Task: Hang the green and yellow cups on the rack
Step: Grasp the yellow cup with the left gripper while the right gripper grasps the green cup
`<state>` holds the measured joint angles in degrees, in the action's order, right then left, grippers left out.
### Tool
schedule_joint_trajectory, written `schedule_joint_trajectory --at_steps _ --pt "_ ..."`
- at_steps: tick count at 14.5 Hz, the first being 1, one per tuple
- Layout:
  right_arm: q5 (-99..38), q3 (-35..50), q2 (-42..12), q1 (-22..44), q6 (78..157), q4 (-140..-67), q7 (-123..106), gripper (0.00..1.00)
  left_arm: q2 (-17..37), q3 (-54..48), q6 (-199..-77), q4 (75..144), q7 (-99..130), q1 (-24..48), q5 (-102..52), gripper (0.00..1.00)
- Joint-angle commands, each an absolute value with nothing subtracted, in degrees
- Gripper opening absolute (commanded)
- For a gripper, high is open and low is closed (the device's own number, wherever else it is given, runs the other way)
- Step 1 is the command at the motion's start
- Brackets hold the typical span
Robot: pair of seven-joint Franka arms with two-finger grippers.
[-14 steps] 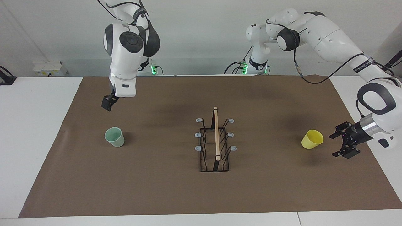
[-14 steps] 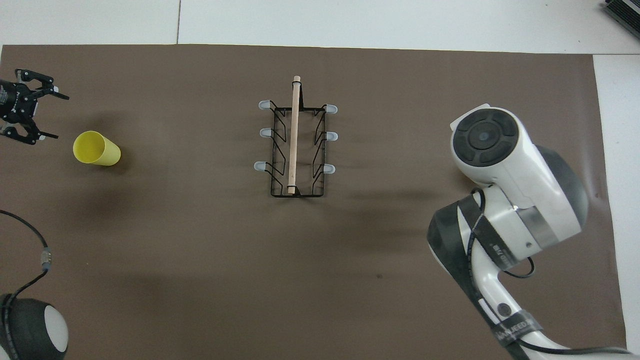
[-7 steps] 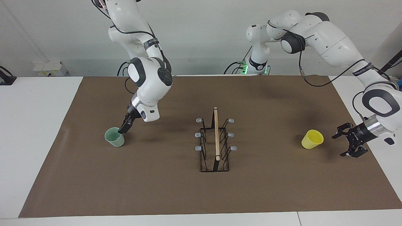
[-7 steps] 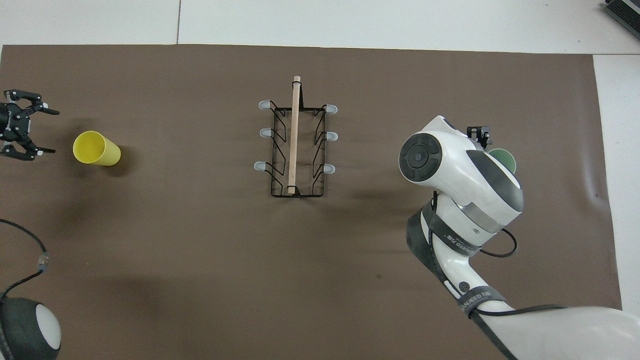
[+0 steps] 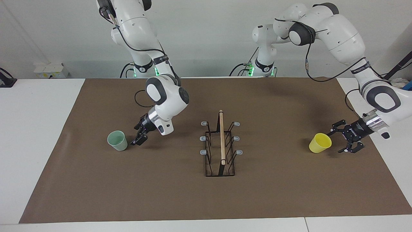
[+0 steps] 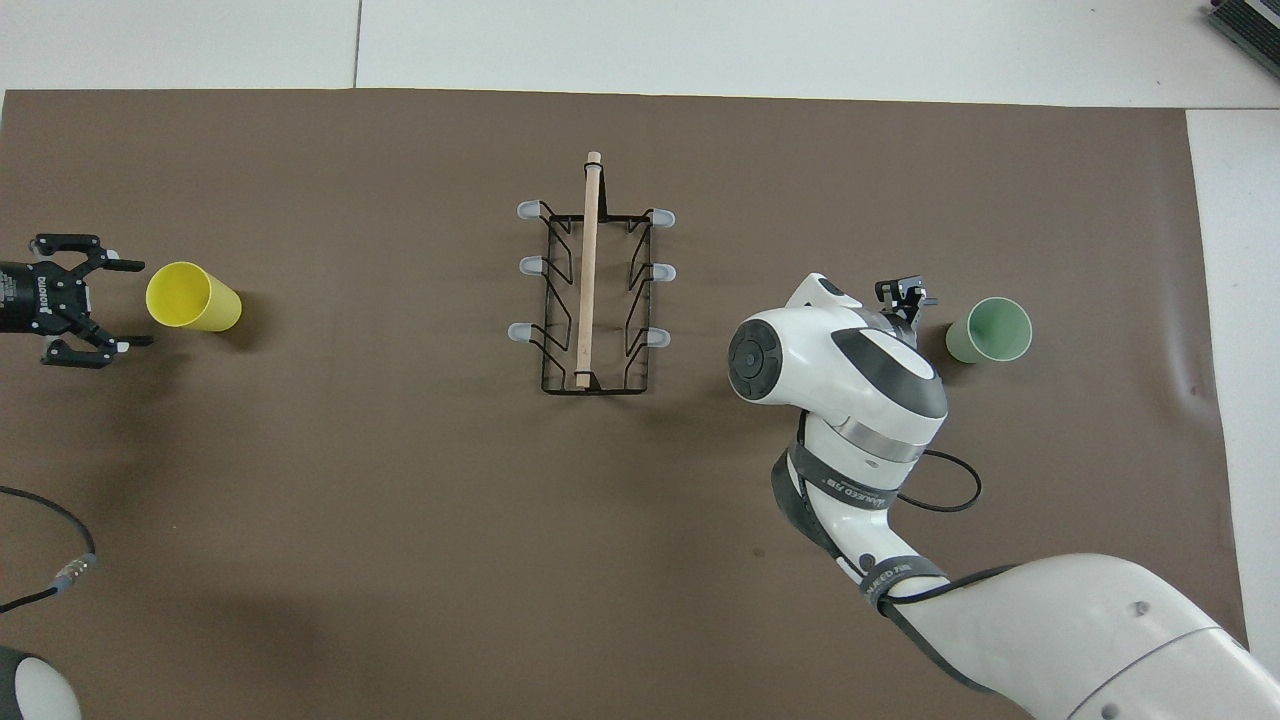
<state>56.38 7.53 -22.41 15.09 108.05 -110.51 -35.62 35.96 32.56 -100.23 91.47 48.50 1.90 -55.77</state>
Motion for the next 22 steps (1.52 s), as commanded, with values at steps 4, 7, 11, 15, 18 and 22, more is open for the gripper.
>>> schedule_joint_trajectory --at_steps 4,7,11,15,18,22 --pt "64.2 7.5 -23.6 15.7 109.0 -112.5 -35.0 1.00 29.6 33.0 -107.4 105.6 49.3 6.1 -64.6 1.00" --pt "68.0 7.5 -23.9 15.4 110.3 -114.6 -34.6 1.00 29.0 32.7 -111.5 107.6 49.0 8.1 -68.3 1.00" --pt "70.6 7.5 -23.7 13.5 111.9 -116.6 -32.1 1.00 29.0 32.5 -113.3 108.4 48.9 8.8 -70.8 1.00" --pt "73.6 7.5 -23.4 12.4 112.8 -118.6 -29.7 1.00 29.0 32.3 -113.8 108.2 47.0 9.1 -71.6 1.00" --pt "76.5 7.5 -23.1 10.5 113.3 -120.2 -27.6 1.00 29.1 32.2 -116.4 108.2 46.0 10.5 -71.6 1.00" --pt "78.1 7.5 -22.9 9.6 114.2 -121.3 -27.1 1.00 29.4 31.2 -122.2 107.6 50.7 12.6 -71.6 0.80"
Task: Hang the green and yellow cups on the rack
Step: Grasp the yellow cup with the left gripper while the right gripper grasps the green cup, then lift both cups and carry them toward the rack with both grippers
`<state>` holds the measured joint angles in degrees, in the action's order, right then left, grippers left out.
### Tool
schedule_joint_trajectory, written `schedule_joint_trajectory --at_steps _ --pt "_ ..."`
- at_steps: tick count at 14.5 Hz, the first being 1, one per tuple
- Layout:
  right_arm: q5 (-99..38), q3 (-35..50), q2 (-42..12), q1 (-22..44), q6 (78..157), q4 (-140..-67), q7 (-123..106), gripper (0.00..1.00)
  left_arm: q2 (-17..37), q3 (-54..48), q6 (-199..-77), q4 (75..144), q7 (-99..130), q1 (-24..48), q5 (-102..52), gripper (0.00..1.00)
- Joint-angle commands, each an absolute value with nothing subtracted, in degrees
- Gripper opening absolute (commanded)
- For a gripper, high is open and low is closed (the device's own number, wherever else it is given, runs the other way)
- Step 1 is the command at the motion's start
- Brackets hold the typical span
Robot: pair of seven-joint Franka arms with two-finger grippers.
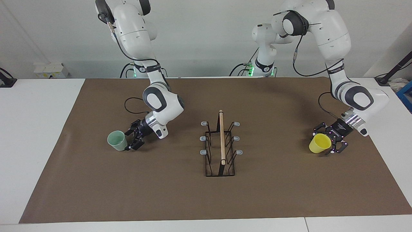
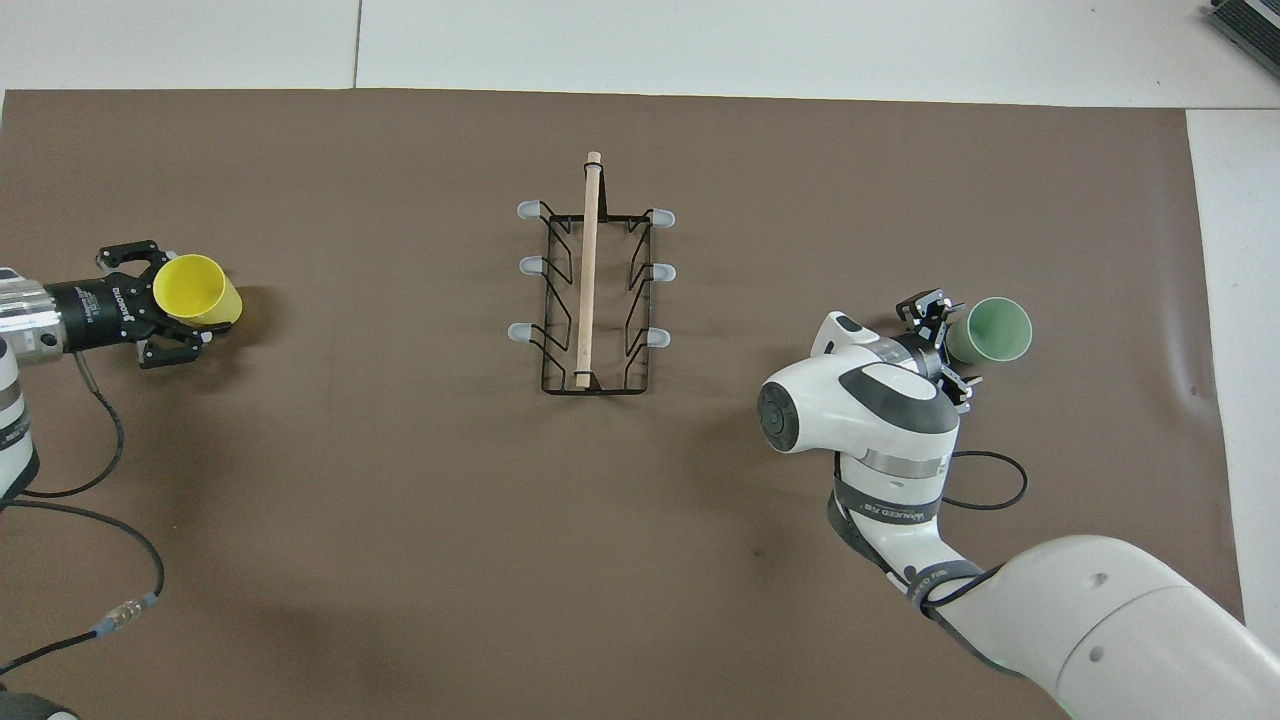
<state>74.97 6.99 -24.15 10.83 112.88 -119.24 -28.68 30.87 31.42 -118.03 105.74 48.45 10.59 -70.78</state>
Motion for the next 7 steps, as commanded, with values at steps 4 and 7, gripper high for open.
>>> schedule_joint_trajectory --at_steps 4,7 --pt "82.4 7.4 -22.4 8.7 115.2 -123.9 -21.9 1.00 29.4 30.2 -125.1 105.3 54.1 13.5 -70.8 0.00" --pt "83.8 7.4 -22.3 8.2 115.4 -124.3 -21.5 1.00 28.8 30.1 -124.3 101.4 54.1 13.7 -65.0 0.00"
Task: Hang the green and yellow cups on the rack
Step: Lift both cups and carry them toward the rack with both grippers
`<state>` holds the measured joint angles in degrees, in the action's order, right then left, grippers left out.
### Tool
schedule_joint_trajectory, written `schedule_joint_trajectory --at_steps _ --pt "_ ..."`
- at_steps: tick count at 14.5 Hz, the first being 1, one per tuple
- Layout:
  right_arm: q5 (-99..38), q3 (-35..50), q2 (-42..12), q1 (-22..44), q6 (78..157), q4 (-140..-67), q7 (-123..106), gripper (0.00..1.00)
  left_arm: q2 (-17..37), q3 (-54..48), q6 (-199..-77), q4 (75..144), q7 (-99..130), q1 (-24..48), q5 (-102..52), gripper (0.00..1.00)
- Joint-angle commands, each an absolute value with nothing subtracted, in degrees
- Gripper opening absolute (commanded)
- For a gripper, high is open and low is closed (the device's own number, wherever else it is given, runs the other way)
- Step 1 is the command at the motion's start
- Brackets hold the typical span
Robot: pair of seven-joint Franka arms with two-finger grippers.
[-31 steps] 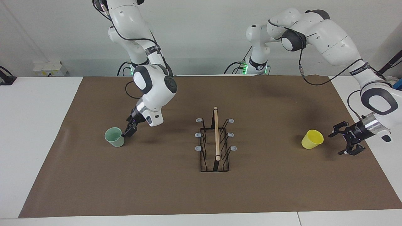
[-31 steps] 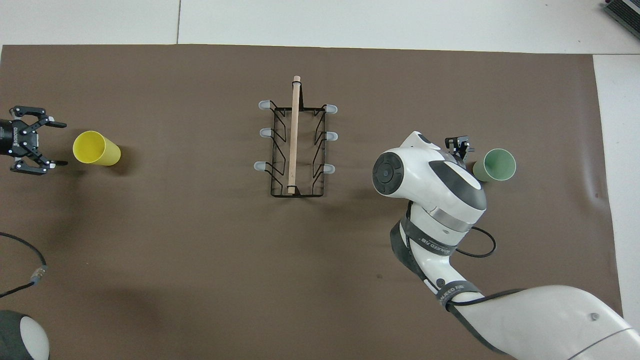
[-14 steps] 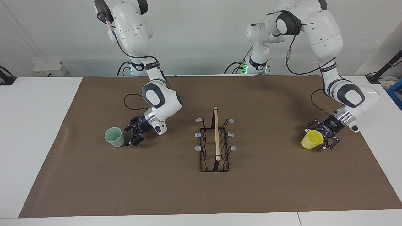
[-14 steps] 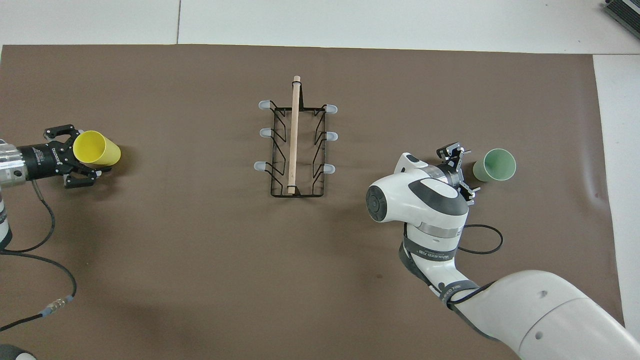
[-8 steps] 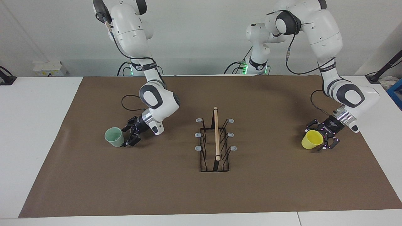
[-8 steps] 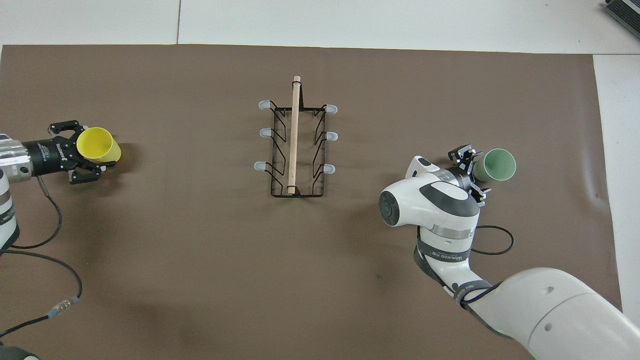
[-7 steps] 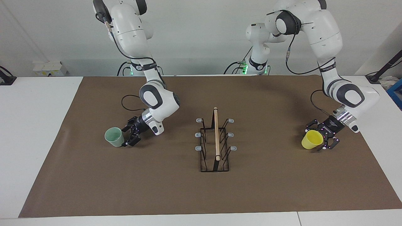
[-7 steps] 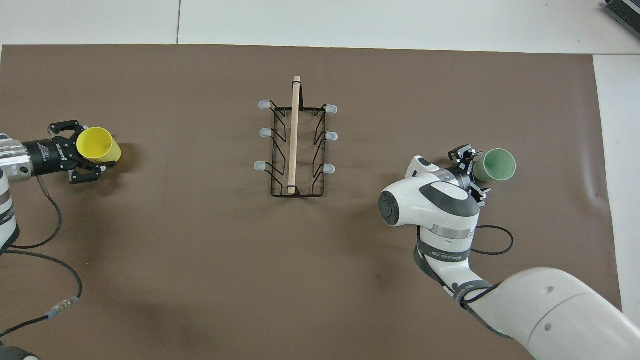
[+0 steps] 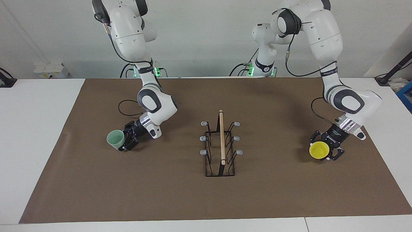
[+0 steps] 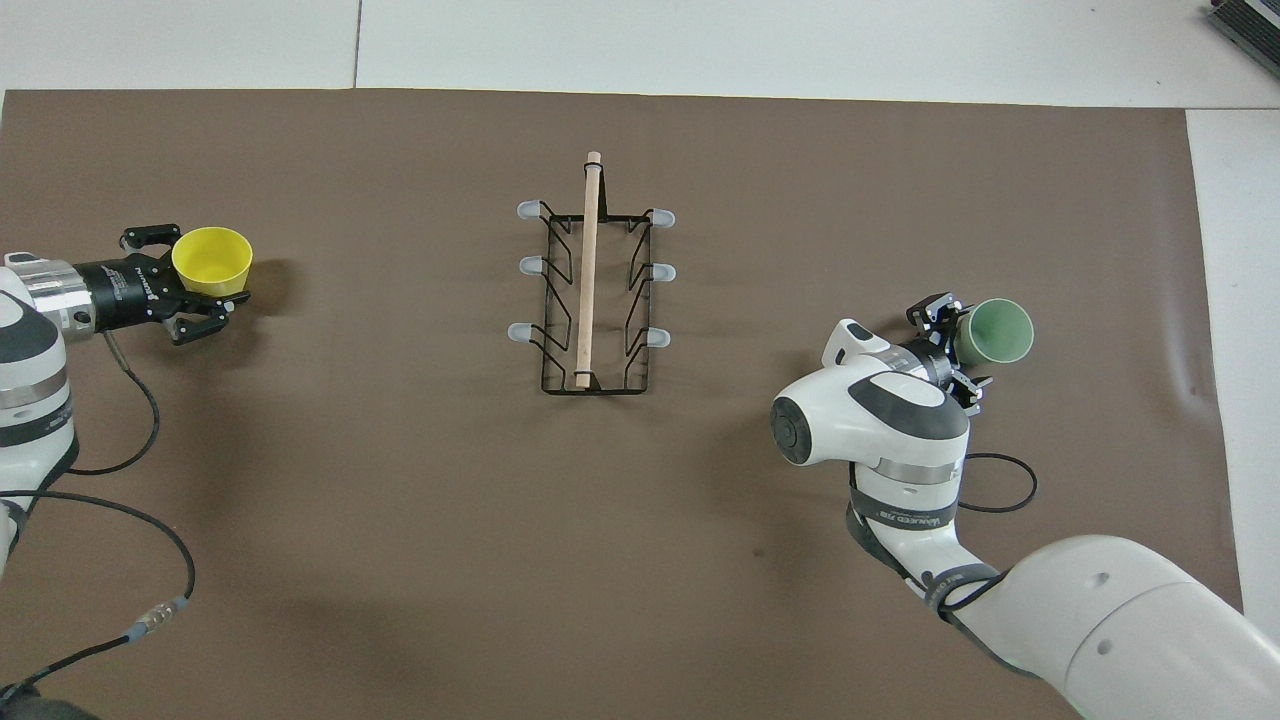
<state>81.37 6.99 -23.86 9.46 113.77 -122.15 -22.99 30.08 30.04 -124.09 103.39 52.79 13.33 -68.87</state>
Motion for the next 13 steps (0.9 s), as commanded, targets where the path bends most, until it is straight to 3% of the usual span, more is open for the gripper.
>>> schedule_joint_trajectory --at_steps 1,6,7,9,10,11,13 --pt "84.4 7.5 -22.3 8.0 115.4 -124.6 -21.5 1.00 28.8 30.0 -124.3 99.3 54.1 13.9 -62.2 0.00" --pt "86.4 7.4 -22.3 7.0 116.1 -124.7 -21.6 1.00 25.3 26.5 -125.0 94.4 54.4 14.5 -45.8 0.00" --pt "86.7 7.5 -22.3 6.9 116.2 -124.7 -21.7 0.87 24.7 24.5 -124.7 93.0 54.6 14.4 -39.4 0.00" --pt "86.8 7.5 -22.3 6.7 116.2 -124.6 -21.9 0.32 23.1 21.5 -125.2 92.7 55.4 14.4 -30.5 0.00" --pt "86.8 7.5 -22.3 6.7 116.2 -124.6 -21.9 0.11 22.6 20.8 -125.2 92.7 56.3 14.4 -27.0 0.00" --pt "86.8 7.5 -22.3 6.7 116.2 -124.5 -22.1 0.00 21.8 20.0 -125.3 92.8 57.5 14.4 -24.5 0.00" --pt "86.7 7.5 -22.4 6.7 116.2 -123.7 -23.3 0.00 19.7 17.1 -125.0 93.2 58.7 14.4 -15.2 0.00"
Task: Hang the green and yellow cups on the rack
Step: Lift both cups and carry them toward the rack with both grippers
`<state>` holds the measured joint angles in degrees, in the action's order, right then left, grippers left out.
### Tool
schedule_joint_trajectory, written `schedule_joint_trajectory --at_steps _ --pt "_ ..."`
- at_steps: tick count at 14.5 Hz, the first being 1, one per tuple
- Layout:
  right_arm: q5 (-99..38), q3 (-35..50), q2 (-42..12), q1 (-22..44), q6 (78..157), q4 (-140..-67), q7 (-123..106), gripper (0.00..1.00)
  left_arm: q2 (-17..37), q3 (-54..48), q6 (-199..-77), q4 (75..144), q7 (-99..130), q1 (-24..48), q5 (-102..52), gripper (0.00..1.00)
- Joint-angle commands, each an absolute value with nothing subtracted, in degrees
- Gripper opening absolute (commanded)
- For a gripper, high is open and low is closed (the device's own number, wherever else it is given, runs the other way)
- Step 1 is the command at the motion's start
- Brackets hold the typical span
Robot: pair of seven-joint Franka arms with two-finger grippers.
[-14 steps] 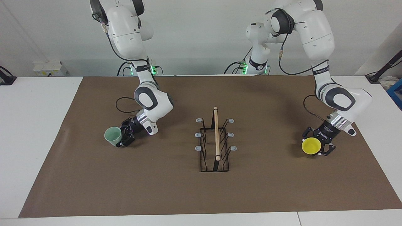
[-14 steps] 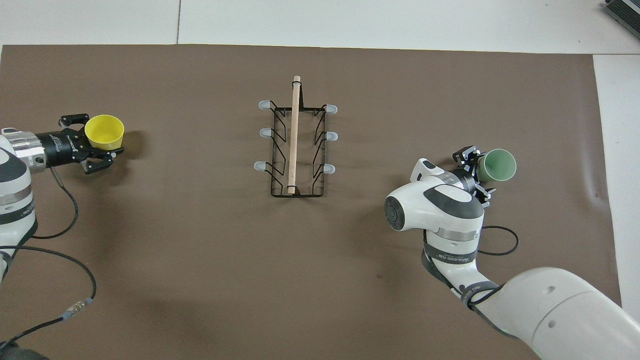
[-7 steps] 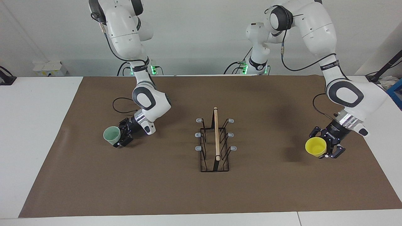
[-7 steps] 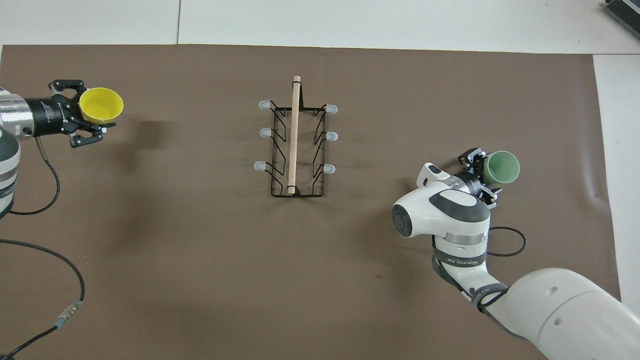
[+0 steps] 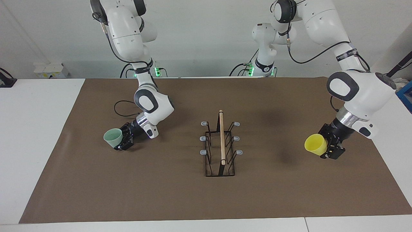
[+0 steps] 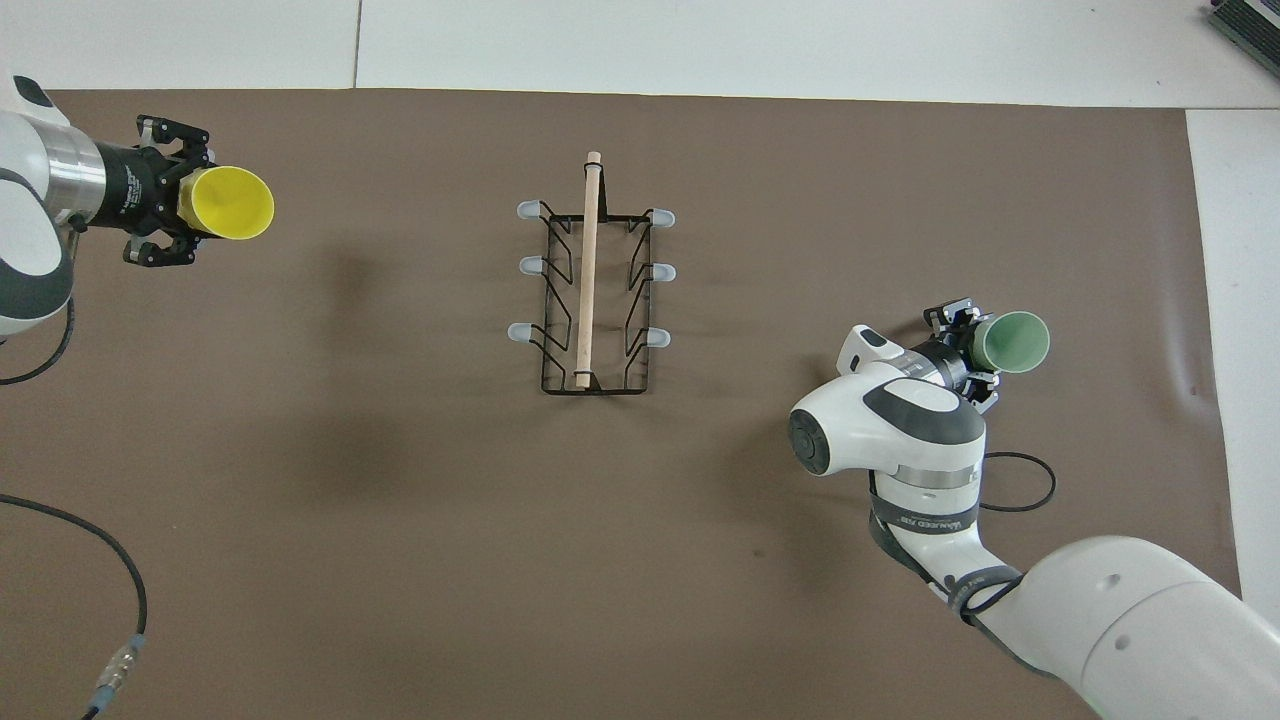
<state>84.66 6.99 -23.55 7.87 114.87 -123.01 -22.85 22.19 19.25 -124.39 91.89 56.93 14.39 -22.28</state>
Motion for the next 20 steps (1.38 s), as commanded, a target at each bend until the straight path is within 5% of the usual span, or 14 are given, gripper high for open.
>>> schedule_joint_trajectory --at_steps 1,20 --pt "86.6 7.5 -22.4 6.7 116.1 -123.2 -23.6 0.00 17.8 14.5 -124.6 93.7 61.3 14.2 -9.9 0.00" --pt "6.5 14.2 -6.2 7.6 127.3 -112.9 -34.5 0.00 4.3 -17.0 -127.2 114.3 105.9 13.7 49.8 0.00"
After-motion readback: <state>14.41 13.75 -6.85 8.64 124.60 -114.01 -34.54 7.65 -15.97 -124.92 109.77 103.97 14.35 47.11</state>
